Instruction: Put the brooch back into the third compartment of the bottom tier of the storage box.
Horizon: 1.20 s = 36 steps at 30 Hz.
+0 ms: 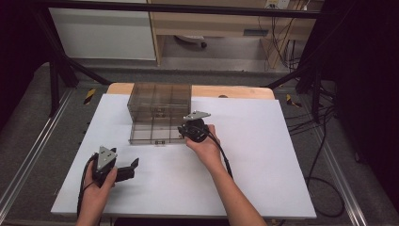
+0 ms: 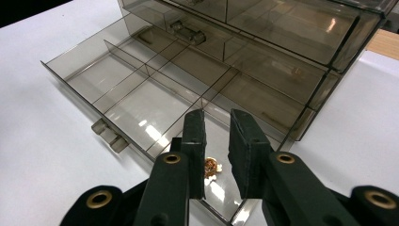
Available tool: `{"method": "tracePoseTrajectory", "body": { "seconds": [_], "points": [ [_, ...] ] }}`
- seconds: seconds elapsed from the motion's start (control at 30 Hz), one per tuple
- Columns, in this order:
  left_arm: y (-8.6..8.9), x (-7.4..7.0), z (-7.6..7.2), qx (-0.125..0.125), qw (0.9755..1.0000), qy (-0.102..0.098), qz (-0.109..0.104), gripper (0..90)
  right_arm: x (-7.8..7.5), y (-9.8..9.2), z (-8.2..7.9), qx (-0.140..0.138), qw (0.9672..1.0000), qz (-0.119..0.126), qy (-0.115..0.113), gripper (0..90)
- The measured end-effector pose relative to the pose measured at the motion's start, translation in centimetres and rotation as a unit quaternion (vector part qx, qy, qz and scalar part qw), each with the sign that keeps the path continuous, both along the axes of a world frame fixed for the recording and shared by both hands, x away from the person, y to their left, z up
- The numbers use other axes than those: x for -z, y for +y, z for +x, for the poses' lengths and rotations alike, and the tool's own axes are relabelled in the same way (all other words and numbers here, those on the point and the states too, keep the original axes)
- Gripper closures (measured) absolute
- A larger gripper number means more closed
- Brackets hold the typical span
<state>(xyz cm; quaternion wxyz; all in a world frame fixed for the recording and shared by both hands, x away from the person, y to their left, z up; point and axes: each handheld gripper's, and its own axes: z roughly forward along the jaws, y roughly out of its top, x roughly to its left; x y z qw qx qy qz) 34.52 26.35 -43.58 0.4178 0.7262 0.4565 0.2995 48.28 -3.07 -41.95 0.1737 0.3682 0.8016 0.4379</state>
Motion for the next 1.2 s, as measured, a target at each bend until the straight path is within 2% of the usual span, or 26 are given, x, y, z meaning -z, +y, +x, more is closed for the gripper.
{"method": "tracePoseTrajectory", "body": {
  "seconds": [0.63, 1.2],
  "points": [
    [0.0, 0.1, 0.0, 0.0, 1.0, 0.002, 0.003, 7.3, -0.8, -0.6, -0.5, -0.007, 0.9999, -0.006, -0.007, 78.1],
    [0.0, 0.1, 0.1, -0.002, 1.0, 0.003, 0.003, 7.3, -1.6, -1.2, -0.9, -0.006, 0.9999, 0.0, -0.014, 77.7]
  ]
}}
